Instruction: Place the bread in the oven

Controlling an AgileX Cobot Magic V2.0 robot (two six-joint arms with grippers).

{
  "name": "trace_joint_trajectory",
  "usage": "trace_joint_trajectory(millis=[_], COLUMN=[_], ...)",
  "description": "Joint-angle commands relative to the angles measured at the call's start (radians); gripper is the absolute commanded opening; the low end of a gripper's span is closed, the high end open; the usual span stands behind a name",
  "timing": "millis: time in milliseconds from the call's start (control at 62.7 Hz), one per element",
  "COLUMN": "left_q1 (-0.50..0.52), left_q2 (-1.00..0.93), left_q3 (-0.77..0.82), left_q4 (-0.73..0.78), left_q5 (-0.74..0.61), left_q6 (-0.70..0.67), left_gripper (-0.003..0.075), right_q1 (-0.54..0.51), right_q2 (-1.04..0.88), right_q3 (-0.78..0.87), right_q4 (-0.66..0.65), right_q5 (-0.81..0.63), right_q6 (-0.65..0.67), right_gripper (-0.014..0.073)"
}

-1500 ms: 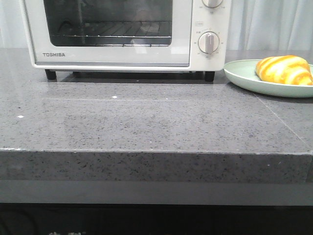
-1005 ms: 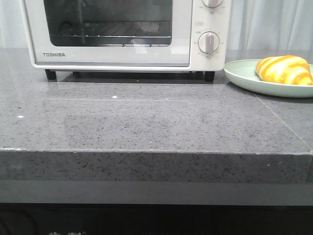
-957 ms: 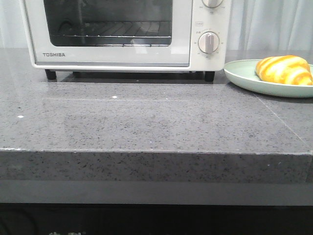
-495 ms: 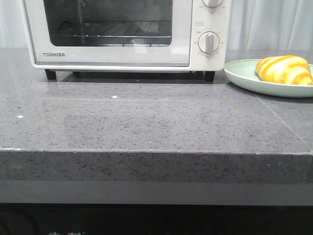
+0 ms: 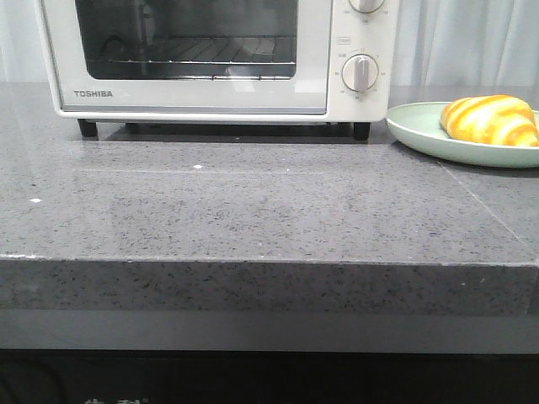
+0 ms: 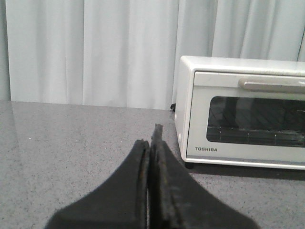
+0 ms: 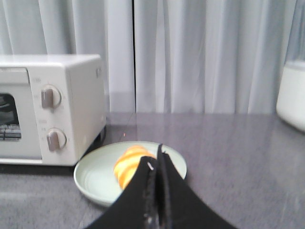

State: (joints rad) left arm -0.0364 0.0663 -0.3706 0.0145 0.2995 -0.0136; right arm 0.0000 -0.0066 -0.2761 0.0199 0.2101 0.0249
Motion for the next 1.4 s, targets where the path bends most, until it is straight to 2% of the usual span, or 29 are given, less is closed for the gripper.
trace_joint_trajectory(millis=[0, 255, 399, 654, 861, 941, 1037, 1069, 1165, 1244, 1324, 1388], left_q1=[0.000, 0.000, 0.000, 0.000, 0.000, 0.000, 0.000, 0.000, -0.002, -0.028, -0.083, -0.131], left_q2=[0.080, 0.329, 0.439, 0.587, 0.659, 0.674, 0.678, 0.679, 0.682, 0.690, 0.722, 0.753], left_q3=[-0.128, -0.334, -0.344, -0.344, -0.344, -0.344, -0.344, -0.344, -0.344, -0.348, -0.382, -0.420], left_q4=[-0.006, -0.006, -0.006, -0.027, -0.051, -0.051, -0.051, -0.051, -0.106, -0.220, -0.337, -0.370], left_q5=[0.002, 0.188, 0.237, 0.248, 0.262, 0.263, 0.263, 0.261, 0.219, 0.158, 0.116, 0.088], left_q6=[-0.003, -0.003, -0.003, -0.003, -0.003, -0.003, -0.003, -0.003, 0.014, 0.105, 0.210, 0.232], left_gripper=[-0.0018, -0.0018, -0.0018, -0.0018, -0.0018, -0.0018, -0.0018, -0.0018, -0.0018, -0.0018, -0.0018, -0.0018], right_q1=[-0.004, -0.004, -0.004, -0.004, -0.004, -0.004, -0.004, -0.004, -0.004, -0.004, -0.004, -0.004], right_q2=[0.044, 0.255, 0.370, 0.509, 0.552, 0.554, 0.554, 0.554, 0.554, 0.554, 0.554, 0.554], right_q3=[-0.104, -0.290, -0.325, -0.317, -0.317, -0.317, -0.317, -0.317, -0.317, -0.317, -0.317, -0.317], right_q4=[-0.030, -0.028, -0.028, -0.020, -0.025, -0.027, -0.033, -0.033, -0.033, -0.033, -0.033, -0.033], right_q5=[0.003, 0.154, 0.254, 0.266, 0.271, 0.272, 0.272, 0.272, 0.274, 0.276, 0.276, 0.276], right_q6=[-0.008, -0.008, -0.008, -0.008, -0.008, -0.008, -0.008, -0.008, -0.008, -0.008, -0.008, -0.008], right_gripper=[-0.0070, -0.0070, -0.0070, -0.0070, -0.0057, 0.0025, 0.0224, 0.0328, 0.0508, 0.0558, 0.0559, 0.0559])
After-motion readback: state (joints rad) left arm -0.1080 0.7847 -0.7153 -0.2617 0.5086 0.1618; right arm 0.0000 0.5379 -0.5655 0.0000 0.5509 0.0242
